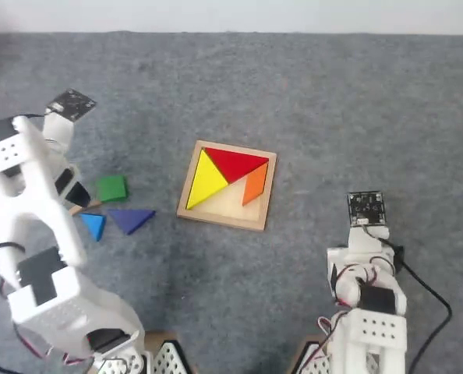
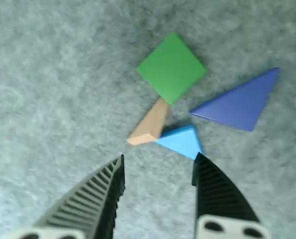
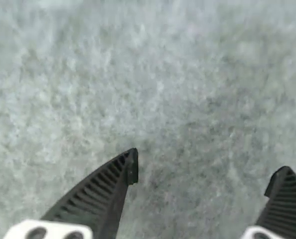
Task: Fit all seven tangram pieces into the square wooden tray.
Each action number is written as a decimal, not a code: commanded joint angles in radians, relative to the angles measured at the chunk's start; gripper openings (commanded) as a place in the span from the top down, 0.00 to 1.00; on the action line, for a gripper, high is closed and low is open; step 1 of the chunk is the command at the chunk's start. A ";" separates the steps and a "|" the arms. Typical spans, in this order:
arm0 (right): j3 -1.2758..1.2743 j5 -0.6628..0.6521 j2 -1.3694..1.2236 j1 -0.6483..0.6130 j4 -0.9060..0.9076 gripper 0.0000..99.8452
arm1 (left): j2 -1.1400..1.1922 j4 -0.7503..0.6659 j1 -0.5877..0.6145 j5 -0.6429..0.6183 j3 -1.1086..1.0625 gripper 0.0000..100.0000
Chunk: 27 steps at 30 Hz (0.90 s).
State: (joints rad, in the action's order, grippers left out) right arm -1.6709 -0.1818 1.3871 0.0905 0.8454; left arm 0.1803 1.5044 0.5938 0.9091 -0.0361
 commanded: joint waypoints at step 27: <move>-0.018 -0.011 0.315 0.005 0.193 0.60 | 0.129 -0.021 0.103 0.285 0.208 0.78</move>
State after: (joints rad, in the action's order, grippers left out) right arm -1.6755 -0.1834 1.6863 0.0905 1.0326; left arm 0.3629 1.4154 0.6813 0.9536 0.1419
